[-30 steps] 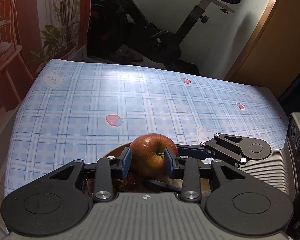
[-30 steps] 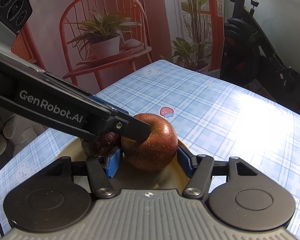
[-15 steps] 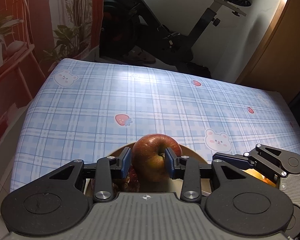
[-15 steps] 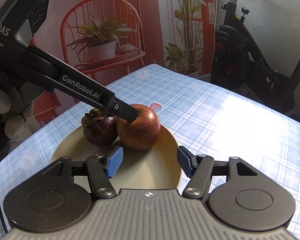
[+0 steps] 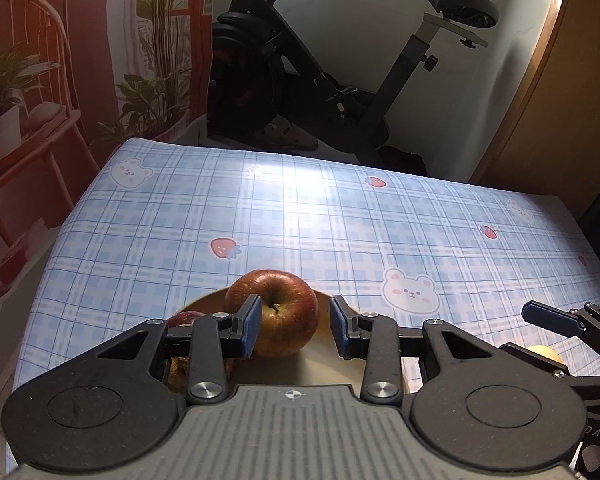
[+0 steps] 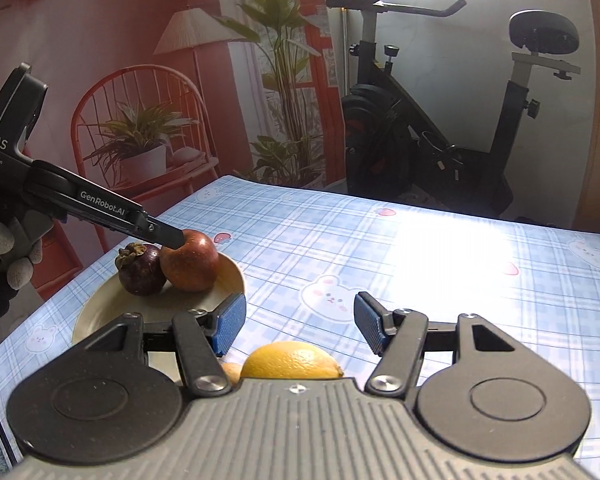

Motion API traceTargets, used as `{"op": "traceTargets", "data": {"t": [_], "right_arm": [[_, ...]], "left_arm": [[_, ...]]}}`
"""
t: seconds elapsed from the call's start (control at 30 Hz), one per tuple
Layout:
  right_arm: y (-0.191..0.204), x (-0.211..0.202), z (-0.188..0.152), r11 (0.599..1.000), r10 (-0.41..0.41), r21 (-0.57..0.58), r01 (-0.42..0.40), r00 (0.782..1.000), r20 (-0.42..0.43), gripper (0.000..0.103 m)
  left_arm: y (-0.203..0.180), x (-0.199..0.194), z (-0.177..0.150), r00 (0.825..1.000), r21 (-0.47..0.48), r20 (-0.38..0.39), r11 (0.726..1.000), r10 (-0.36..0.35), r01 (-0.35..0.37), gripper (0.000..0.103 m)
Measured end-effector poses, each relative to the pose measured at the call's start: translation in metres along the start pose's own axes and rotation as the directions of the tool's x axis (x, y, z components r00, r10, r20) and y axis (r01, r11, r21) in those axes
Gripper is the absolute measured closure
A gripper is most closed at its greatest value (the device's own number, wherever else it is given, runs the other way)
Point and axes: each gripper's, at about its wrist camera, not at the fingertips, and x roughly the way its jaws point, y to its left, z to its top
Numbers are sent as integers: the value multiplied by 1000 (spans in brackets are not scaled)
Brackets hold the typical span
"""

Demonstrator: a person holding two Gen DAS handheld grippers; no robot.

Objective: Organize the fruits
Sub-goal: 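Set the apple beside the mangosteen, open the left tool and withdraw, then grasp the yellow orange in the pile with the left tool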

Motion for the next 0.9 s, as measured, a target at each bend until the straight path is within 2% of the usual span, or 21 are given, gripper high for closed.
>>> {"op": "traceTargets", "data": {"t": [0.4, 0.57, 0.7, 0.9], "right_arm": [[-39, -36, -28, 995, -65, 84, 63, 998, 17, 40], [-48, -51, -40, 992, -82, 99, 80, 996, 26, 40], [-51, -66, -54, 993, -81, 90, 78, 996, 38, 40], [-60, -71, -73, 991, -84, 102, 81, 996, 20, 40]], "left_arm": [[-82, -7, -17, 995, 115, 2, 988, -102, 101, 64], [-106, -6, -29, 991, 157, 2, 979, -130, 128, 64], [-121, -6, -45, 987, 148, -13, 976, -162, 162, 64], [-143, -4, -56, 985, 186, -27, 967, -172, 174, 64]]}}
